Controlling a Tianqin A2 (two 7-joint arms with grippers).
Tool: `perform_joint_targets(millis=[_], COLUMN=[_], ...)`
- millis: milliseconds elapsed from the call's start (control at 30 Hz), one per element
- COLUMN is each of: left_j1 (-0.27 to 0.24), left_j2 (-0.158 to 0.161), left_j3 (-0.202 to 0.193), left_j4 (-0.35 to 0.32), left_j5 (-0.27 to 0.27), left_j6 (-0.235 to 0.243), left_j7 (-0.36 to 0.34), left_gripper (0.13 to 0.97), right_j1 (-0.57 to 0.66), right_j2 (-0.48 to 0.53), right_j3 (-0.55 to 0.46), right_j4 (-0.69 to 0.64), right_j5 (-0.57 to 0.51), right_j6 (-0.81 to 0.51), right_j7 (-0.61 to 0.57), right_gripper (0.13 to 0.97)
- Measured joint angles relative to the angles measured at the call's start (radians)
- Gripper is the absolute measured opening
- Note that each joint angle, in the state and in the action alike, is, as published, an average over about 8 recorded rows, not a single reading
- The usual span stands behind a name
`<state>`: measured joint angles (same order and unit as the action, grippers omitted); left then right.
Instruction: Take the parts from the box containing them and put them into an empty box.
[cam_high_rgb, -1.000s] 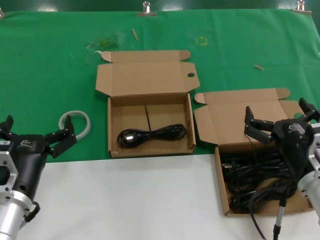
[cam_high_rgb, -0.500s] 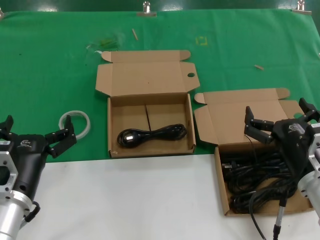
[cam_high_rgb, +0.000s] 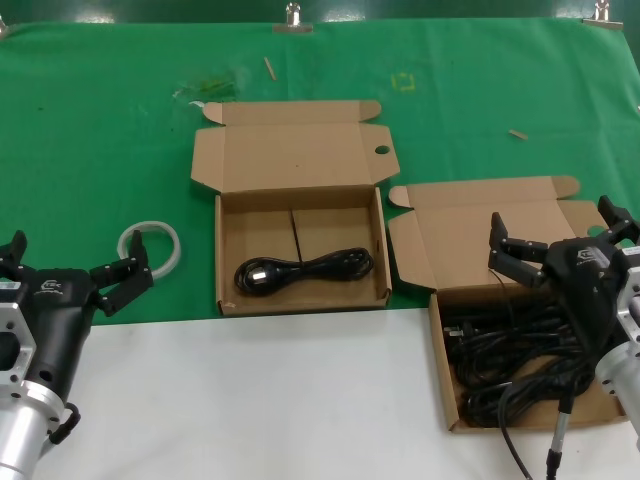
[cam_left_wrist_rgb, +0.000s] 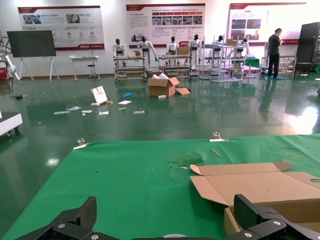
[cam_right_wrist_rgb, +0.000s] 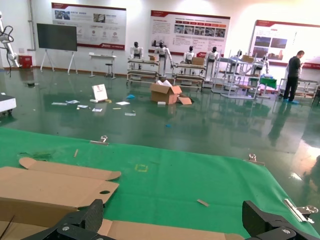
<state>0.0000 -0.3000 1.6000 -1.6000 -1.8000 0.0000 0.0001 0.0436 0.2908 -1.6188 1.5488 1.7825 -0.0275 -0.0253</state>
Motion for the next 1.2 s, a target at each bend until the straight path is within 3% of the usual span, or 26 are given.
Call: perform_joint_targets(millis=[1200], left_j1=[0.000], left_j2=[0.000], left_j3=[0.000], left_j4=[0.000], left_j5=[0.000], left_j6=[0.000], left_j7=[0.000], left_gripper=[0.966], right_j1=[0.000], right_j2=[0.000], right_j3=[0.000], right_j4=[0.000], right_j5=[0.000], right_j6=[0.000], right_j7=[0.000], right_gripper=[0.966])
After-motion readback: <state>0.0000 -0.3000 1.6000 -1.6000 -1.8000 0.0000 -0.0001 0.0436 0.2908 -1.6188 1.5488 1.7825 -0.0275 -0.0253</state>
